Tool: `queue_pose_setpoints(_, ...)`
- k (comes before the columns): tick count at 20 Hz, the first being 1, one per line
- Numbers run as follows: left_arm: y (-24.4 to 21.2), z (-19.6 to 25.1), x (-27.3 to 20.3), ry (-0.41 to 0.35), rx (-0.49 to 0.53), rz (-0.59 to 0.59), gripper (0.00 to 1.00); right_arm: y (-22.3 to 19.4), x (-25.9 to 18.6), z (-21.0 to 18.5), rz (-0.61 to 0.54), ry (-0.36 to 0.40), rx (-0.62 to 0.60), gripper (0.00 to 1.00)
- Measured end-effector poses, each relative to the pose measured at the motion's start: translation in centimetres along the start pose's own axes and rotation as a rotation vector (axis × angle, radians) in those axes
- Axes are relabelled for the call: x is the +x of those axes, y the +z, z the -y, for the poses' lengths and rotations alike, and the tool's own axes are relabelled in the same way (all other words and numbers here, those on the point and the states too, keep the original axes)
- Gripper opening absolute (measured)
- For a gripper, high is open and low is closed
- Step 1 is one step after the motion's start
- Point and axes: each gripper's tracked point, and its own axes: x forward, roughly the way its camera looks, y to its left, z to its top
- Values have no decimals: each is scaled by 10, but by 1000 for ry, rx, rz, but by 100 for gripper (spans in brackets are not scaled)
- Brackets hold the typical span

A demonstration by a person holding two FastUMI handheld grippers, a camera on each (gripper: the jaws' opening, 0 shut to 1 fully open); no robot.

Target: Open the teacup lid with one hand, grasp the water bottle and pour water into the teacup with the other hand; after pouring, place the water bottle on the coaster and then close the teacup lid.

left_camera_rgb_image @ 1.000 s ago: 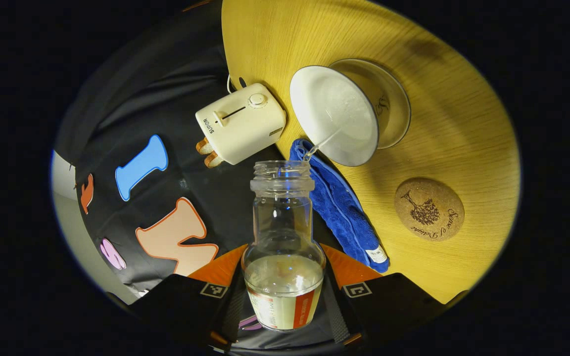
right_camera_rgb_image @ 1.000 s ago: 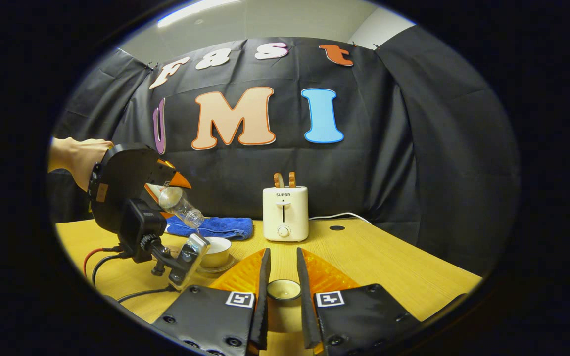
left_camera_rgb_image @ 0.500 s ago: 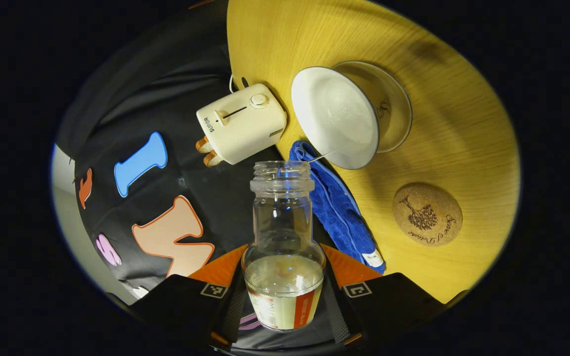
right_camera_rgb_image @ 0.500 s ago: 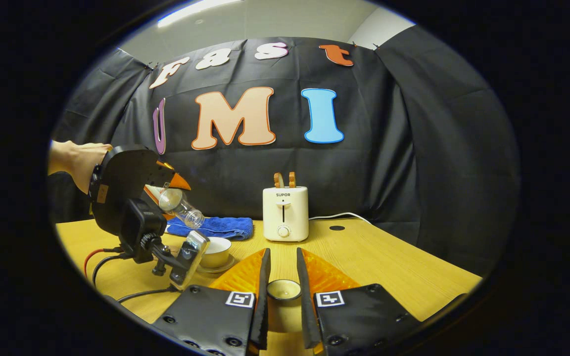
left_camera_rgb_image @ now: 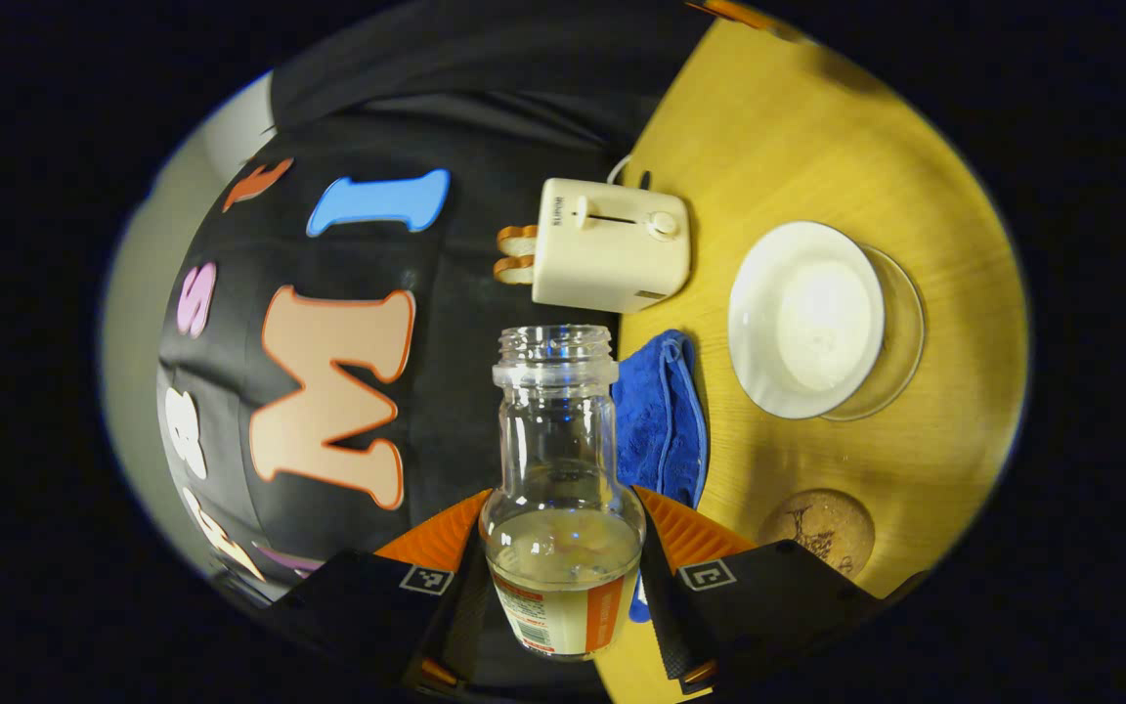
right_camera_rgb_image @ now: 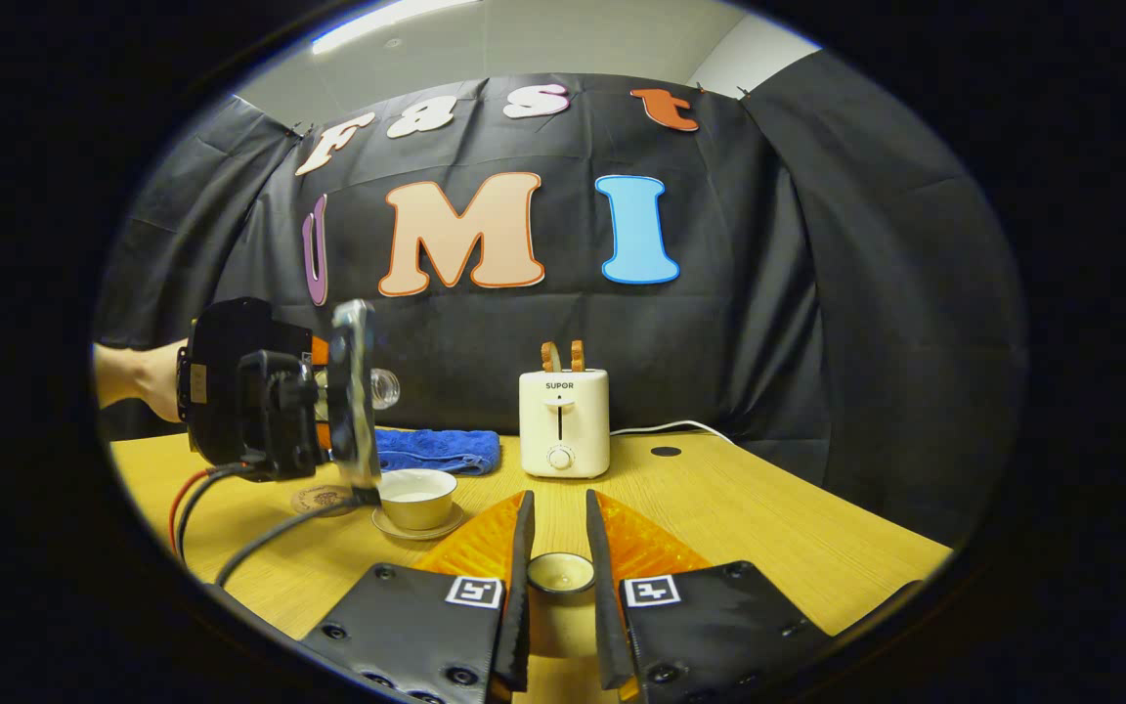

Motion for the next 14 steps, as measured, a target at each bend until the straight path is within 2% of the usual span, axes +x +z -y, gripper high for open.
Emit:
queue_pose_setpoints(5,-5,-8,-7,71,-495,91,68,0,0,0,1,-4,0,31)
queue_pose_setpoints(9,-14,-15,-13,108,-959,166,68,0,0,0,2,-3,0,31)
queue_pose_setpoints(10,-15,-20,-16,118,-1043,183,68,0,0,0,1,-3,0,31)
queue_pose_setpoints(12,-18,-22,-15,128,-1124,218,68,0,0,0,2,-3,-1,31)
queue_pose_setpoints(14,-15,-13,-17,96,-1169,223,65,0,0,1,2,-3,-1,31)
